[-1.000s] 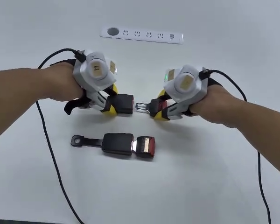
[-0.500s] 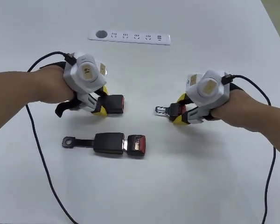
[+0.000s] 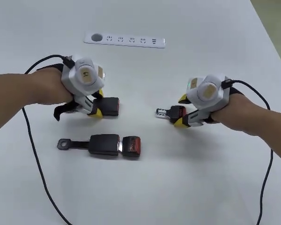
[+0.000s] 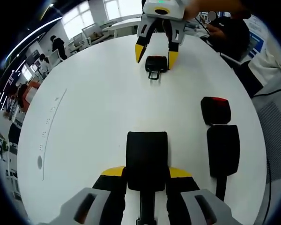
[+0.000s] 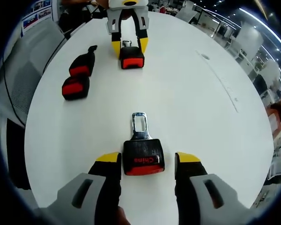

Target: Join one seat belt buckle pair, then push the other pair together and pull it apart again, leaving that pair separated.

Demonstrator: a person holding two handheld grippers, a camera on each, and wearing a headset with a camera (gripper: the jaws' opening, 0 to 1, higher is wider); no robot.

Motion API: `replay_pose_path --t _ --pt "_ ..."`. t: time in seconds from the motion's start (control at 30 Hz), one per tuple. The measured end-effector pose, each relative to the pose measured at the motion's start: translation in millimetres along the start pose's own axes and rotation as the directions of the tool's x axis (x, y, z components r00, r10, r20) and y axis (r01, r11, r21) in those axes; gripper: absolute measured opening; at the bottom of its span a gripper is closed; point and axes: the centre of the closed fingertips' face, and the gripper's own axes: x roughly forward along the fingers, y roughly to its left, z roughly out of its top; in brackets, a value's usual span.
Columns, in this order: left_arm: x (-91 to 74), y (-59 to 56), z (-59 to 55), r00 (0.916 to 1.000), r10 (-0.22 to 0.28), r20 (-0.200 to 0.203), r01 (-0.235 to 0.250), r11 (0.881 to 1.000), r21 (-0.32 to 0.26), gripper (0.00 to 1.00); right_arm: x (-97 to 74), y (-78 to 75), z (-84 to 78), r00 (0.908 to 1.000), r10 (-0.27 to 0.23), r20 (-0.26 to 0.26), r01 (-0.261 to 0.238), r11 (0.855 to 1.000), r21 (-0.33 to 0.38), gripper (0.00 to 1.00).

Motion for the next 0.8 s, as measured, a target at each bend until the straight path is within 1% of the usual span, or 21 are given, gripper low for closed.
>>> replay_pose_path --t 0.03,0.07,0.1,0.2,0.23,0.27,0.3,0.33,0.4,0.43,0.5,0.53,0.57,0.6,0.63,0.67,0.7,0.73,0.77,0.8 --pt "-0.9 -0.5 -0.3 1.0000 0.003 0.000 -0.003 1.000 0.000 0.35 -1.5 -4.2 1.2 0.9995 -0.030 0.011 0.030 0.999 0.019 0.44" --pt "-2.9 0.0 0.8 0.9999 0.013 0.006 -0.013 1.000 0.005 0.36 -3.0 -6.3 3.0 0.9986 -0.046 0.026 0.045 0.998 0.038 0.45" --pt "-7.3 3.3 3.6 0.9991 0.038 0.019 -0.038 0.999 0.003 0.36 -6.4 -7.0 5.7 0.9974 -0.060 0.041 0.057 0.996 0.065 0.46" --pt "-21.3 6.8 9.7 0.9944 0.092 0.052 -0.091 0.995 -0.027 0.41 -12.9 -3.9 9.3 0.9958 -0.070 0.058 0.066 0.994 0.083 0.47" --pt "-28.7 5.6 10.7 0.9920 0.110 0.062 -0.108 0.993 -0.049 0.42 -17.0 -1.6 14.7 0.9932 -0.085 0.079 0.076 0.991 0.107 0.48" --pt "-33.0 3.9 10.5 0.9907 0.118 0.069 -0.114 0.992 -0.059 0.44 -20.0 0.6 19.5 0.9905 -0.096 0.098 0.083 0.989 0.124 0.49" --pt "-41.3 0.5 12.8 0.9867 0.139 0.083 -0.133 0.988 -0.083 0.46 -22.8 4.8 22.3 0.9891 -0.100 0.109 0.085 0.988 0.133 0.51" --pt "-43.9 -2.4 12.5 0.9847 0.146 0.095 -0.138 0.986 -0.089 0.48 -24.5 7.7 24.6 0.9878 -0.102 0.117 0.086 0.987 0.137 0.51" --pt "-50.8 -12.7 8.1 0.9811 0.163 0.104 -0.151 0.982 -0.115 0.49 -31.1 18.0 33.8 0.9829 -0.111 0.147 0.086 0.982 0.165 0.53" --pt "-55.8 -19.3 6.6 0.9779 0.176 0.112 -0.162 0.979 -0.123 0.50 -33.6 24.7 38.7 0.9798 -0.112 0.166 0.081 0.980 0.184 0.54" --pt "-64.3 -31.7 0.3 0.9746 0.191 0.117 -0.173 0.974 -0.148 0.52 -38.1 38.2 44.4 0.9764 -0.110 0.186 0.072 0.977 0.201 0.57" --pt "-67.5 -34.2 -4.3 0.9705 0.204 0.128 -0.182 0.970 -0.162 0.53 -39.6 43.5 46.3 0.9749 -0.110 0.193 0.071 0.977 0.202 0.59" --pt "-72.7 -40.9 -8.1 0.9662 0.216 0.141 -0.189 0.965 -0.184 0.54 -43.6 52.4 50.4 0.9710 -0.113 0.211 0.065 0.973 0.222 0.60" --pt "-77.6 -48.6 -8.6 0.9651 0.222 0.139 -0.192 0.961 -0.199 0.55 -46.0 56.9 52.5 0.9682 -0.119 0.220 0.066 0.971 0.231 0.63" --pt "-84.6 -57.9 -9.5 0.9605 0.239 0.143 -0.204 0.954 -0.220 0.56 -51.8 64.7 55.3 0.9666 -0.125 0.224 0.068 0.967 0.246 0.65" --pt "-86.7 -60.3 -10.2 0.9586 0.245 0.145 -0.209 0.952 -0.225 0.57 -53.3 67.7 56.3 0.9661 -0.123 0.227 0.064 0.966 0.252 0.66" --pt "-92.7 -65.5 -12.9 0.9532 0.261 0.152 -0.221 0.946 -0.239 0.58 -55.9 74.9 58.1 0.9635 -0.123 0.238 0.055 0.960 0.273 0.68" --pt "-96.6 -71.1 -14.3 0.9498 0.271 0.157 -0.226 0.940 -0.256 0.59 -57.1 78.5 57.8 0.9619 -0.127 0.242 0.056 0.959 0.279 0.70" --pt "-101.1 -79.1 -16.8 0.9469 0.281 0.156 -0.232 0.933 -0.275 0.61 -58.4 82.7 56.9 0.9600 -0.133 0.246 0.058 0.955 0.290 0.72" --pt "-105.2 -85.1 -16.6 0.9430 0.293 0.157 -0.238 0.925 -0.297 0.63 -59.4 86.1 56.7 0.9591 -0.134 0.250 0.056 0.954 0.295 0.73"
